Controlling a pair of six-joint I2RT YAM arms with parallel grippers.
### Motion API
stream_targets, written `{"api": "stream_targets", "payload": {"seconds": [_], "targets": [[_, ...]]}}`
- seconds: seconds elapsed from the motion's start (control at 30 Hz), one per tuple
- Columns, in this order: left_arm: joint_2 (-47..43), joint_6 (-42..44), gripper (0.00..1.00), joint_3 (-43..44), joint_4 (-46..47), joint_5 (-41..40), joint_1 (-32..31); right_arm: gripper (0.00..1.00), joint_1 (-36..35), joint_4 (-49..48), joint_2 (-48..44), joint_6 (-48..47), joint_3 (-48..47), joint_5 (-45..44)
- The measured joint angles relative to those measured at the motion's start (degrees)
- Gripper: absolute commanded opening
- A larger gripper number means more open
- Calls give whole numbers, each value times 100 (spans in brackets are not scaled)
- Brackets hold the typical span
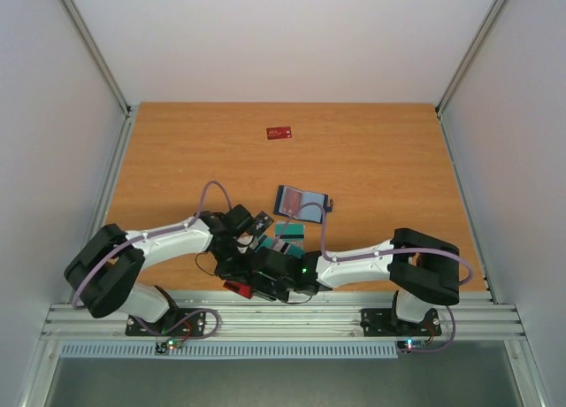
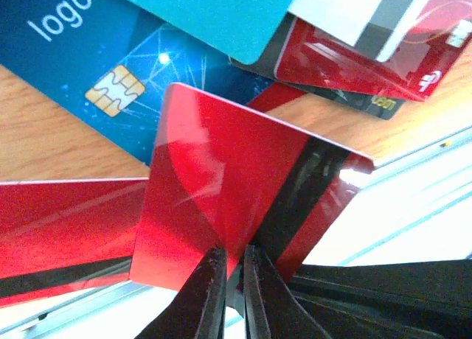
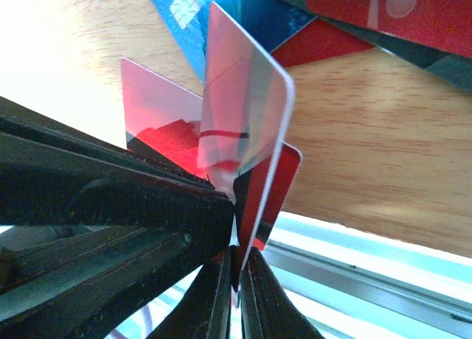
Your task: Put the credit cards into the card holder
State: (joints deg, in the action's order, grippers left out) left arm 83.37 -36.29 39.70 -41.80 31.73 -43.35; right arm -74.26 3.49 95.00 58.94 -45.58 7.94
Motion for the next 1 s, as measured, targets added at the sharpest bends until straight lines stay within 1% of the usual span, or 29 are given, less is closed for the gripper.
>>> {"api": "stream_targets", "payload": {"seconds": [0.1,0.23,0.3,0.37,0.47,0.57,0.63,0.7,0.73,0.8,0.87,0.9,1.0], "targets": [[-234,-33,12,37,-140,-90,4,1,0,61,-2,-4,-103,33],[-678,-37,21,319,-533,-280,24,1,4,162,-55,-20,-278,98],[-953,-24,28,579,-798,-393,44,1,28,354,-129,-133,-409,142],[-1237,37,34,964,-1121,-625,59,1,83,761,-205,-387,-704,245],[-1646,210,36,1617,-1698,-1154,122,1,254,1351,-404,-839,-1241,393],[-1921,332,40,2347,-2017,-1585,155,1,553,1838,-669,-1408,-1731,634],[-1965,424,48,2747,-2118,-1768,201,1,911,2157,-907,-1816,-1958,876],[-1937,573,59,3099,-2135,-1954,271,1,1453,2439,-1207,-2227,-2055,1187],[-1893,640,62,3268,-2140,-2037,306,1,1714,2538,-1335,-2389,-2070,1298],[-1753,802,66,3580,-2118,-2157,391,1,2402,2809,-1604,-2846,-2100,1683],[-1554,935,66,3866,-2039,-2129,529,1,3150,3049,-1766,-3307,-2190,2135],[-1451,997,66,3969,-1965,-2065,608,1,3412,3099,-1790,-3473,-2232,2299],[-1071,1097,67,4273,-1569,-1499,951,1,4227,3198,-1727,-3980,-2420,3045]]}}
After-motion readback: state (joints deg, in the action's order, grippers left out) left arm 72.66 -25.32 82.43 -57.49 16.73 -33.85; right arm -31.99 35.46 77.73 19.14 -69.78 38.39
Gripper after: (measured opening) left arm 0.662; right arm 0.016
